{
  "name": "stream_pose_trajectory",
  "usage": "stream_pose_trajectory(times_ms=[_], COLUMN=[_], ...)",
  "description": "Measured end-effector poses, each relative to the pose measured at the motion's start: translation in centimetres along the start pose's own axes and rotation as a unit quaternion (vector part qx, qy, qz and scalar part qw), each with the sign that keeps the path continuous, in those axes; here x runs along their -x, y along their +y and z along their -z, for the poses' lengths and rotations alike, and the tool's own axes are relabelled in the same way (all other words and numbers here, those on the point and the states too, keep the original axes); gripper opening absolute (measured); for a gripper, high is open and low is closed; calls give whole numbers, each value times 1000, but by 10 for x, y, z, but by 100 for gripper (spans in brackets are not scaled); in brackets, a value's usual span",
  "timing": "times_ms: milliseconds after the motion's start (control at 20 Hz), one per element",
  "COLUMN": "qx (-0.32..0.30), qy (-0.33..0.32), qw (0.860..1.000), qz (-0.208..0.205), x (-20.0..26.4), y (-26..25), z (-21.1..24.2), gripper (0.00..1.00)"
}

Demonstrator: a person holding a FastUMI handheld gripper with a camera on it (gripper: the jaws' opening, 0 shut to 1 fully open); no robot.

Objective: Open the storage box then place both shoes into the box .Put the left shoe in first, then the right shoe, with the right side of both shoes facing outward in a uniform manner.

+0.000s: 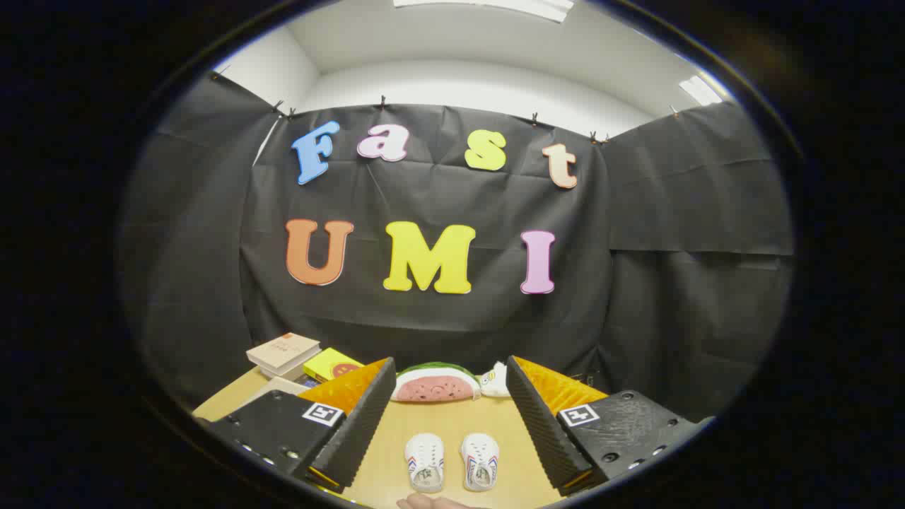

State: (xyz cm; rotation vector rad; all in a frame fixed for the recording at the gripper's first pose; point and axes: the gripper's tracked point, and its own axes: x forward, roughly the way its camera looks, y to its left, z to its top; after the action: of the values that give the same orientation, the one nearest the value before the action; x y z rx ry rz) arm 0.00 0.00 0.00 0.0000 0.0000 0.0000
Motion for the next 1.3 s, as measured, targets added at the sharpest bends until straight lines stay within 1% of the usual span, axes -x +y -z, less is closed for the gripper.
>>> stream_pose_trajectory(times_ms=[150,450,600,850,1050,1300], qx=[5,-8,-5,-2,-10,-26], qy=[-4,-3,-1,22,42,95], qw=[1000,1000,1000,999,998,989], qz=[-6,-14,-19,-24,-49,-106], x=[2,-7,-14,-20,-29,-56], y=[-10,-36,-44,-52,-45,-15], z=[-4,0,9,32,52,90], gripper=[95,95,95,95,95,95])
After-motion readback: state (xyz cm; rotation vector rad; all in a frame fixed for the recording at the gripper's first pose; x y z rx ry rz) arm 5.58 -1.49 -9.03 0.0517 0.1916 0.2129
